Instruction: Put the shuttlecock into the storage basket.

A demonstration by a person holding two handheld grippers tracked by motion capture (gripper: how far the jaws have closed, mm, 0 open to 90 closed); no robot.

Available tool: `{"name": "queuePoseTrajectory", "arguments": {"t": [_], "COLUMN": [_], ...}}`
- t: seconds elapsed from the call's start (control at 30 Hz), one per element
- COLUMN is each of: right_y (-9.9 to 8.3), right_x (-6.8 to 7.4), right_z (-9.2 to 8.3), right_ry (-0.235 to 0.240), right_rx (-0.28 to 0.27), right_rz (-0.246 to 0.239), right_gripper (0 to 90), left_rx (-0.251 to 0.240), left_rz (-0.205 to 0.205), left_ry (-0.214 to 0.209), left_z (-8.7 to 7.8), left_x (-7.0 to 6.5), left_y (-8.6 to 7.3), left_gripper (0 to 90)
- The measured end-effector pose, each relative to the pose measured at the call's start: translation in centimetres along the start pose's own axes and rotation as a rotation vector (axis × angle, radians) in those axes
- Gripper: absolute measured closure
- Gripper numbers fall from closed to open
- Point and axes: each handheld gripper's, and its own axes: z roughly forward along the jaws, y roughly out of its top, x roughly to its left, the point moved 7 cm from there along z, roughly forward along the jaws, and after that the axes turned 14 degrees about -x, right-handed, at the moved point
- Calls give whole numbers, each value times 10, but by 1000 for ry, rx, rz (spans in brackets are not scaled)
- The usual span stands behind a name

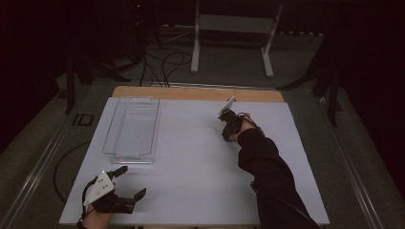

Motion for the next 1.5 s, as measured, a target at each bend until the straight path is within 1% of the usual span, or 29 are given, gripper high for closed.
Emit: {"name": "queuePoseTrajectory", "arguments": {"t": [0.07, 0.17, 0.2, 0.3, 0.33, 0.37, 0.43, 0.47, 0.5, 0.53, 0.57, 0.63, 0.67, 0.77, 0.83, 0.87, 0.93, 0.97, 1.0, 1.03, 1.07, 1.17, 1.23, 1.27, 1.33, 1.37, 1.4, 1.43, 1.5], "right_y": [0, 0, 1, 2, 2, 2, 2, 3, 4, 5, 4, 2, 0, -6, -11, -13, -19, -19, -24, -27, -29, -33, -39, -45, -51, -51, -53, -57, -62], "right_x": [1, 1, 1, 5, 6, 6, 7, 9, 10, 11, 13, 13, 13, 16, 18, 19, 23, 23, 23, 25, 26, 28, 34, 38, 43, 43, 45, 49, 53], "right_z": [1, 3, 3, 3, 2, 2, 2, -1, -3, -4, -6, -8, -9, -12, -14, -16, -18, -18, -19, -21, -22, -25, -29, -31, -33, -33, -35, -38, -40], "right_ry": [-3, -1, -2, -23, -30, -30, -26, -2, 1, 16, 26, 36, 45, 68, 98, 104, 139, 139, 136, 155, 174, 180, 199, 200, 206, 206, 212, 240, 253], "right_rx": [12, 9, 11, 16, 20, 20, 29, 40, 32, 20, 20, 17, 17, 24, 11, 11, -5, -5, 2, 1, -2, 0, 3, 18, 24, 24, 27, 21, 19], "right_rz": [4, -2, -10, -67, -77, -77, -81, -92, -93, -91, -92, -115, -135, -176, -213, -238, -316, -316, -376, -393, -395, -409, -446, -497, -545, -545, -563, -570, -587], "right_gripper": [599, 637, 645, 649, 653, 653, 655, 657, 657, 658, 657, 658, 658, 658, 658, 658, 658, 658, 658, 658, 658, 658, 658, 658, 658, 658, 658, 658, 658], "left_rx": [-1, -1, 2, 2, 0, 0, 4, 4, 4, 3, 3, 5, 5, 10, 11, 11, 11, 11, 10, 10, 12, 15, 17, 17, 15, 15, 16, 15, 15], "left_rz": [1, 2, 3, 5, 4, 3, 6, 7, 10, 9, 8, 10, 9, 16, 18, 19, 18, 18, 17, 17, 19, 21, 23, 22, 22, 22, 23, 23, 23], "left_ry": [0, -2, -3, -4, -4, -4, -2, -4, -3, -4, -4, -2, -2, -3, -5, -3, -2, -2, -1, -1, 0, -3, -4, -3, -3, -2, -2, -1, 0], "left_z": [0, 0, 0, 0, 0, 0, 0, 0, 0, 0, 0, 0, 0, 0, 0, 0, 0, 0, 0, 0, 0, 1, 1, 1, 1, 1, 1, 1, 1], "left_x": [0, 0, 0, 0, -1, 0, 0, 0, -1, -1, -1, -1, -1, -1, -2, -2, -2, -2, -2, -2, -2, -2, -2, -2, -2, -2, -2, -2, -2], "left_y": [0, 0, 0, 0, 0, 0, 0, 0, 0, 0, 0, 0, 0, 0, 0, 0, 0, 0, 0, 0, 0, 0, 0, 0, 0, 0, 0, 0, 0], "left_gripper": [2, 2, 2, 2, 2, 2, 2, 2, 2, 2, 2, 2, 2, 2, 2, 2, 2, 2, 2, 2, 2, 2, 2, 2, 2, 2, 2, 2, 1]}}
